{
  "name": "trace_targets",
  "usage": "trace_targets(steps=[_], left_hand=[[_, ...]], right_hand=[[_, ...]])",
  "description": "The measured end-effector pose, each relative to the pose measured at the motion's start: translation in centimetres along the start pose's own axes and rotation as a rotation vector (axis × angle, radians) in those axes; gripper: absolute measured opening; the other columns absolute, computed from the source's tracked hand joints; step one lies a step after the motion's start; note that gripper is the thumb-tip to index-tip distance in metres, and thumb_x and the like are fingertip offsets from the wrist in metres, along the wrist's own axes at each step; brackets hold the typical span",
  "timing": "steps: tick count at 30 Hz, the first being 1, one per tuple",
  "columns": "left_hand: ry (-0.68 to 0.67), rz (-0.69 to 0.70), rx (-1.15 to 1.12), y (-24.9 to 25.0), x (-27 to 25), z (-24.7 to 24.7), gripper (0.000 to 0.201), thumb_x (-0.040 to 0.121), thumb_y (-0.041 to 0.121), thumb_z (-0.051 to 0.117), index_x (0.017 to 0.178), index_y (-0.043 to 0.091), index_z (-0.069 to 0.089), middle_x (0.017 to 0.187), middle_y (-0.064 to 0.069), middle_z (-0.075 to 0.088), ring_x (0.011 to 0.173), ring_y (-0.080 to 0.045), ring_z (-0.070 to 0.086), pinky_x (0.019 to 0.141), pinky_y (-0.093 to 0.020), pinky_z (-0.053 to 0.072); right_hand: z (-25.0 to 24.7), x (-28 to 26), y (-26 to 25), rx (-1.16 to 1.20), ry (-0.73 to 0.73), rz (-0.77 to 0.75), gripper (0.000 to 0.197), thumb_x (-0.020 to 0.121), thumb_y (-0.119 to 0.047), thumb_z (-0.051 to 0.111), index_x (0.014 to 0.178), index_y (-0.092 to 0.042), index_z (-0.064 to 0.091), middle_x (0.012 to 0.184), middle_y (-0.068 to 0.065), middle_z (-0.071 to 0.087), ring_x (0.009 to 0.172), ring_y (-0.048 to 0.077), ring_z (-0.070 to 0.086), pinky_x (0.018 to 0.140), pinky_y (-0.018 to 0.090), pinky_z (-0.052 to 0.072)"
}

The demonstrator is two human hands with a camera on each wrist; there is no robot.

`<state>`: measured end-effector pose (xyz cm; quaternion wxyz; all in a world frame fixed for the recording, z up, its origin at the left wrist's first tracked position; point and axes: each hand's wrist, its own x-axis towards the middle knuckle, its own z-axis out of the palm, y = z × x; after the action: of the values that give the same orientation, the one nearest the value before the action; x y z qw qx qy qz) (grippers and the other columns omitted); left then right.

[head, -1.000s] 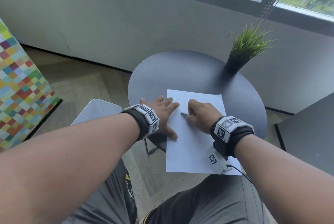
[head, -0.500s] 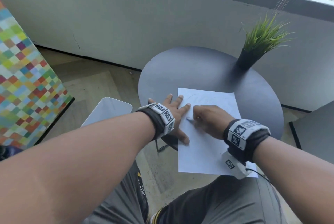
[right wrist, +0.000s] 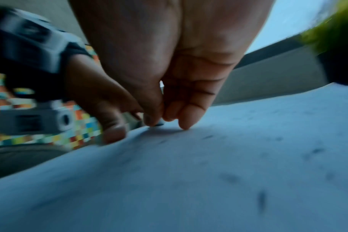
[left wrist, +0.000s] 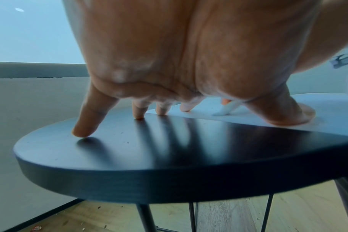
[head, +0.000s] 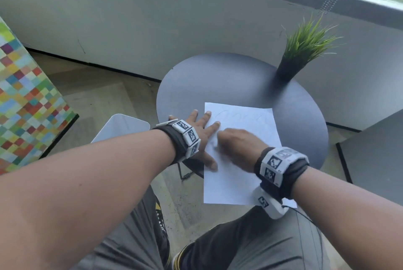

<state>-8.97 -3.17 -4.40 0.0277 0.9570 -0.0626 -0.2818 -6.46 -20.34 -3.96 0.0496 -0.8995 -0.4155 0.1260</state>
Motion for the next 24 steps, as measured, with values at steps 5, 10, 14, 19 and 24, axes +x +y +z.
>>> trace_targets(steps=[5,10,14,19,24], left_hand=[[0.004,-0.01,0.022,0.2,0.1,0.1,0.131,0.055,0.094,0.056,0.152,0.042,-0.015,0.161,0.009,-0.026,0.15,-0.028,-0.016,0.103,-0.079,0.015],[-0.006,-0.024,0.024,0.3,0.1,-0.3,0.137,0.049,0.093,0.06,0.152,0.043,-0.015,0.161,0.01,-0.024,0.15,-0.028,-0.016,0.106,-0.075,0.018],[0.052,-0.047,-0.023,1.1,0.1,0.2,0.128,0.053,0.098,0.048,0.154,0.04,-0.006,0.163,0.009,-0.018,0.15,-0.028,-0.013,0.103,-0.077,0.018],[0.066,-0.047,-0.003,1.3,0.1,0.2,0.126,0.055,0.097,0.05,0.153,0.039,-0.004,0.163,0.007,-0.017,0.15,-0.03,-0.011,0.101,-0.078,0.022],[0.004,-0.021,0.036,1.0,-0.1,-0.3,0.123,0.058,0.093,0.056,0.151,0.049,-0.011,0.163,0.001,-0.021,0.149,-0.036,-0.016,0.107,-0.072,0.023]], right_hand=[[-1.0,-0.2,3.4,0.041,0.029,0.127,0.017,0.092,-0.032,0.053,0.086,-0.016,0.053,0.088,0.004,0.058,0.085,0.029,0.054,0.073,0.035,0.045],[-0.8,0.5,5.3,0.129,0.028,0.37,0.016,0.09,-0.031,0.056,0.098,-0.018,0.055,0.1,0.004,0.06,0.099,0.027,0.05,0.08,0.036,0.048],[-0.5,0.9,5.0,0.194,0.066,0.427,0.017,0.088,-0.035,0.058,0.095,-0.02,0.052,0.097,0.004,0.063,0.095,0.027,0.053,0.076,0.035,0.049],[-0.3,0.6,3.0,0.177,0.033,0.316,0.019,0.09,-0.035,0.056,0.088,-0.018,0.048,0.09,0.006,0.062,0.085,0.029,0.055,0.069,0.033,0.045],[-0.7,-0.3,3.1,0.161,-0.031,0.188,0.026,0.089,-0.043,0.06,0.086,-0.019,0.054,0.082,0.001,0.06,0.079,0.024,0.053,0.068,0.03,0.042]])
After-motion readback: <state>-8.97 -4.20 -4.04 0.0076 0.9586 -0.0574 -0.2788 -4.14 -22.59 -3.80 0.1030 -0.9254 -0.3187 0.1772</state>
